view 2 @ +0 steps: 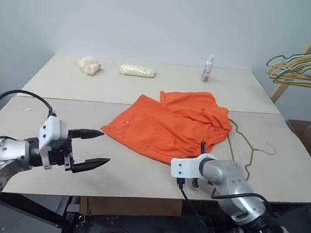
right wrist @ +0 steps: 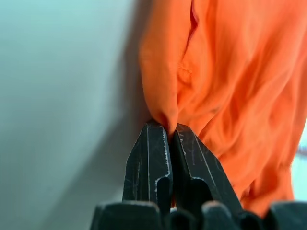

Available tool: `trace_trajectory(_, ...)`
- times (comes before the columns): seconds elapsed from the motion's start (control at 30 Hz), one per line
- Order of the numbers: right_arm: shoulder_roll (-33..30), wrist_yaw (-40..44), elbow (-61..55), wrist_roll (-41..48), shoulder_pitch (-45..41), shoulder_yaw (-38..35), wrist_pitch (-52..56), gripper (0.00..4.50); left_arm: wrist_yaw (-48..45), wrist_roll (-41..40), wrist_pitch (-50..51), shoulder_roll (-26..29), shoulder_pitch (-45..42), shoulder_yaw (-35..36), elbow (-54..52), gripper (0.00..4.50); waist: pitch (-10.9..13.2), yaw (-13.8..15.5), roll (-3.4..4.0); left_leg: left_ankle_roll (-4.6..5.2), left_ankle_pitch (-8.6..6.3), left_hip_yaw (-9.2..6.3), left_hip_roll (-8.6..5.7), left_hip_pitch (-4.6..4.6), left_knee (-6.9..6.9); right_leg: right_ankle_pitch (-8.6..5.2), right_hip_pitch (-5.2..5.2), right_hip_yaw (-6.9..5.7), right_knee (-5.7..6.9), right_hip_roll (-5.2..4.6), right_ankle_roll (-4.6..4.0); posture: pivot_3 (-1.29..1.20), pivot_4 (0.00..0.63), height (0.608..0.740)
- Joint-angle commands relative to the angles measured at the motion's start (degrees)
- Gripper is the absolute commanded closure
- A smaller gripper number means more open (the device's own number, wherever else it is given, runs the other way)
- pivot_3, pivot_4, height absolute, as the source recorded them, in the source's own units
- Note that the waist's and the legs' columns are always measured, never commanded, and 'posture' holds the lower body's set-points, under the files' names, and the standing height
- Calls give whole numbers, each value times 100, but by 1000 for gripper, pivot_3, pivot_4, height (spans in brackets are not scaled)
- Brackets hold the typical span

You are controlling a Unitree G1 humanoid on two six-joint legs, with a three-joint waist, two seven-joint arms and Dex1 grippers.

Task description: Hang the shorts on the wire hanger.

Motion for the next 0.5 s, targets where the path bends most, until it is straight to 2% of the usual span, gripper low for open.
trace_trajectory(0.03,-482,302,-291,1032,256,-625,-1177,4477,-155,715,-551,228,-153,-342,229,0,0,-13,0,0,0,1,0,0,0,0,0,0,-2,0,0,-142,12,740)
trace_trajectory(0.23,-944,462,-101,1722,670,-1212,-1938,4477,-129,1739,-1330,215,-515,-984,928,0,0,-53,0,2,-1,6,5,10,1,0,5,5,5,2,0,-164,15,740)
trace_trajectory(0.5,-1025,557,-109,1962,789,-1542,-1961,4477,-187,3043,-2358,169,-1149,-1908,2067,0,-2,-162,-1,3,-1,5,4,0,3,0,1,6,4,1,0,-191,10,740)
